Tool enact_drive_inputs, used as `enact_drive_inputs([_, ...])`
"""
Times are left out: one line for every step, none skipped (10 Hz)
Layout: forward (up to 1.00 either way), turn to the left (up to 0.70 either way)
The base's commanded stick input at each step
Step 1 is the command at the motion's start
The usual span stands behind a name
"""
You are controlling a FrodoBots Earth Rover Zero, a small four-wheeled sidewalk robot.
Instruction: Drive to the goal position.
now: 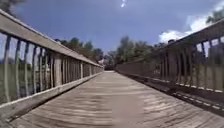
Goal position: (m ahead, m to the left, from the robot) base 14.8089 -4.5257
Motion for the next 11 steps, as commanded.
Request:
enact_drive_inputs([0.5, 0.0])
enact_drive_inputs([0.5, 0.0])
enact_drive_inputs([0.5, 0.0])
enact_drive_inputs([0.5, 0.0])
enact_drive_inputs([0.5, 0.0])
enact_drive_inputs([0.5, 0.0])
enact_drive_inputs([0.5, 0.0])
enact_drive_inputs([0.5, 0.0])
enact_drive_inputs([0.5, 0.0])
enact_drive_inputs([0.5, 0.0])
enact_drive_inputs([0.5, 0.0])
